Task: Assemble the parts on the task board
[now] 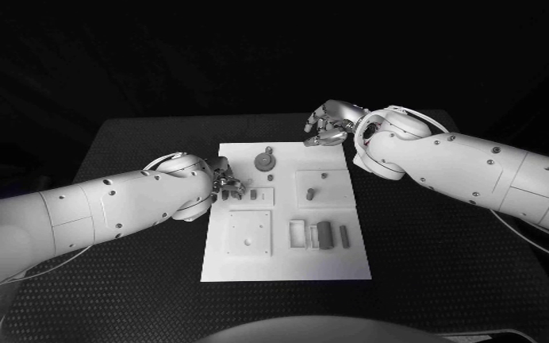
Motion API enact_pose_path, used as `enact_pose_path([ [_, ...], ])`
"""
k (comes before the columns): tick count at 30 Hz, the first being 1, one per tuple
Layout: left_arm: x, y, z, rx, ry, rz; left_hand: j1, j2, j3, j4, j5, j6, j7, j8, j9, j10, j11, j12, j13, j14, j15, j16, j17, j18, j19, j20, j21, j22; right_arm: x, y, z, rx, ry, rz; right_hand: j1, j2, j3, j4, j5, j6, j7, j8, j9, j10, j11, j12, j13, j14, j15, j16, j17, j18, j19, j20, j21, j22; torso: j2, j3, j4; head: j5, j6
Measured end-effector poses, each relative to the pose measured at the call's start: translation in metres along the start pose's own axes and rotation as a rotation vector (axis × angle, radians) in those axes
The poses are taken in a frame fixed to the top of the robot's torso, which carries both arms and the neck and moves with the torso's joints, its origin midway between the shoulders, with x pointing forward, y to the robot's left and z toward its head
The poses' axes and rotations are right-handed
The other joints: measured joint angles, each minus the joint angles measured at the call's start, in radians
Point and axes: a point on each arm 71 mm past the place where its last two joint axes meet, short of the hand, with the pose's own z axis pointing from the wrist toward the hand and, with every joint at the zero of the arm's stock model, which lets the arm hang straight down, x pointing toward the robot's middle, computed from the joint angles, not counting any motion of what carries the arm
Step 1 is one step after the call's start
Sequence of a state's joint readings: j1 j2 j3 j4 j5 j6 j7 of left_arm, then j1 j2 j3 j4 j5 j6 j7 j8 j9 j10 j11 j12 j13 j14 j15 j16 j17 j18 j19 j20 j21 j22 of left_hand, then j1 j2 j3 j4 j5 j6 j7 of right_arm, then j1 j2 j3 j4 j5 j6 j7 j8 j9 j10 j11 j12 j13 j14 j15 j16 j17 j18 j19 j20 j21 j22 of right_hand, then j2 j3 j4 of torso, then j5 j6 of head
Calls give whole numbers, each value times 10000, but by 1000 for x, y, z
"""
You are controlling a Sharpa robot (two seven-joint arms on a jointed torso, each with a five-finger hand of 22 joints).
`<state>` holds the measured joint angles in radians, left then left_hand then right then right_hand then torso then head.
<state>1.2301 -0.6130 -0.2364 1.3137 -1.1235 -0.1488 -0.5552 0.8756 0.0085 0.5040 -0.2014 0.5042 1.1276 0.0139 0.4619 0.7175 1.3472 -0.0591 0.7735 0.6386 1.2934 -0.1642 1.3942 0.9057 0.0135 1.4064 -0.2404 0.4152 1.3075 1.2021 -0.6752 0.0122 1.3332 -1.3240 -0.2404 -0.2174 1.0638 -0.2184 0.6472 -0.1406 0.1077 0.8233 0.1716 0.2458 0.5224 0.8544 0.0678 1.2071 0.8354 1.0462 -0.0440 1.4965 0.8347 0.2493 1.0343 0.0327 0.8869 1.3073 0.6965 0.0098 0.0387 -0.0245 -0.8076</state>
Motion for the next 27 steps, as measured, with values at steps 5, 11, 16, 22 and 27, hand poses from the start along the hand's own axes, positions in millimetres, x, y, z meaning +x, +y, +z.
enact_pose_path([
  [5,0,0,0,5,-30,57,0,0,6,6,1,8,-7,115,5,0,-1,0,0,1,-1,0,0,0,15,15,0,0,0,0,0,-7,8,0,0,0,0,0,0,-4,-4,0,0,0,0,0,0,0,0,0,0,0,0,0,0,0,0,0,0,0,-2],
  [11,0,0,1,11,-109,211,0,0,6,6,0,11,-8,251,-4,1,-1,0,0,1,-1,0,0,1,16,15,0,-1,0,0,0,-12,21,-2,0,0,0,0,0,-4,-5,0,-10,0,0,0,-11,0,0,0,0,1,0,0,0,0,1,-2,0,-3,-2],
  [16,1,0,1,63,-198,391,0,0,6,6,-59,12,-9,273,-14,1,-2,0,-15,1,-1,0,-14,0,16,15,40,-2,0,0,0,-10,28,-3,0,0,0,0,0,-5,-7,0,-9,0,0,0,-10,0,0,0,0,1,0,0,0,0,0,-2,0,-12,-1],
  [22,1,-1,1,151,-305,584,0,0,7,7,-97,14,-10,335,-35,1,-3,0,-25,2,-2,-1,-25,1,16,15,40,-2,0,0,0,-7,35,-6,0,0,0,0,0,-18,-27,0,-9,0,0,-1,-10,0,0,0,-9,-1,0,0,0,0,0,-7,2,-22,-1],
  [27,1,-1,1,193,-360,666,1,0,7,7,-118,15,-11,427,-64,1,-3,0,-25,2,-2,-1,-25,0,17,15,40,-3,0,0,0,-4,41,-7,-41,41,0,0,0,-9,-36,0,-10,0,0,-1,-10,0,0,0,-8,1,0,0,0,0,-1,-9,5,-23,-10],
])
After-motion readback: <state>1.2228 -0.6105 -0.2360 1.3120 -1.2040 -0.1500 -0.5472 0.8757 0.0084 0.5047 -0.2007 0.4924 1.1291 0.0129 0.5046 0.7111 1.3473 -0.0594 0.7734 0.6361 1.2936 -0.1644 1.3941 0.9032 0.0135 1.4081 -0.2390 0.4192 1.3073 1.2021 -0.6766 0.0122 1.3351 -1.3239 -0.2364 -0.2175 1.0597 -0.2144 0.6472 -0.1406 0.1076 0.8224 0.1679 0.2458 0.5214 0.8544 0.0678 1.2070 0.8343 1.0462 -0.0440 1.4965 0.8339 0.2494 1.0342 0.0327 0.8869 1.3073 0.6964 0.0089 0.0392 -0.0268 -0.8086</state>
